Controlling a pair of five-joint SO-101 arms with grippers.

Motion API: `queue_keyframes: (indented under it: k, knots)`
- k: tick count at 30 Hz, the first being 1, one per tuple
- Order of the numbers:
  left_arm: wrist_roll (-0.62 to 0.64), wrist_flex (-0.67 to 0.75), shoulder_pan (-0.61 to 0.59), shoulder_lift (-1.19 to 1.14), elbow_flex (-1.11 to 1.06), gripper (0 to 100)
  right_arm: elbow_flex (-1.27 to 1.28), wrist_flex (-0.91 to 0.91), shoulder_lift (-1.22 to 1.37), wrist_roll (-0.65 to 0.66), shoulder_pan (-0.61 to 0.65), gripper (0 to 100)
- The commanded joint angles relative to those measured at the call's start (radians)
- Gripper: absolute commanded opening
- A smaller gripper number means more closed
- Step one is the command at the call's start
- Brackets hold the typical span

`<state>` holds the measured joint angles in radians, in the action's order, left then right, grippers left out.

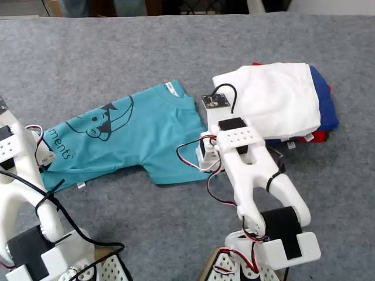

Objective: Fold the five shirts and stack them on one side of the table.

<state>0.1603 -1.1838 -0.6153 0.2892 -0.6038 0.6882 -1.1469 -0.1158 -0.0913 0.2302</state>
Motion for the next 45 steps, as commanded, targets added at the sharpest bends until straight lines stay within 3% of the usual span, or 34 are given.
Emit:
queue_keyframes:
  k: [1,17,32,36,45]
  knots:
    - [-0.002,0.002,-0.007,0.017,0.038,3,-0.012,0.012,0.025,-0.005,0.006,11.0]
    - [-0.005,0.002,-0.007,0.017,0.038,3,-0.067,0.003,0.079,-0.009,0.048,10.6]
    - [-0.005,0.003,-0.007,0.017,0.05,3,-0.079,0.003,0.071,-0.003,0.046,1.4]
    - [-0.063,0.012,-0.019,0.017,0.101,3,-0.125,0.003,0.071,-0.003,0.046,1.5]
    - [-0.058,0.017,-0.041,0.017,0.286,3,-0.383,-0.089,0.077,-0.003,0.031,1.5]
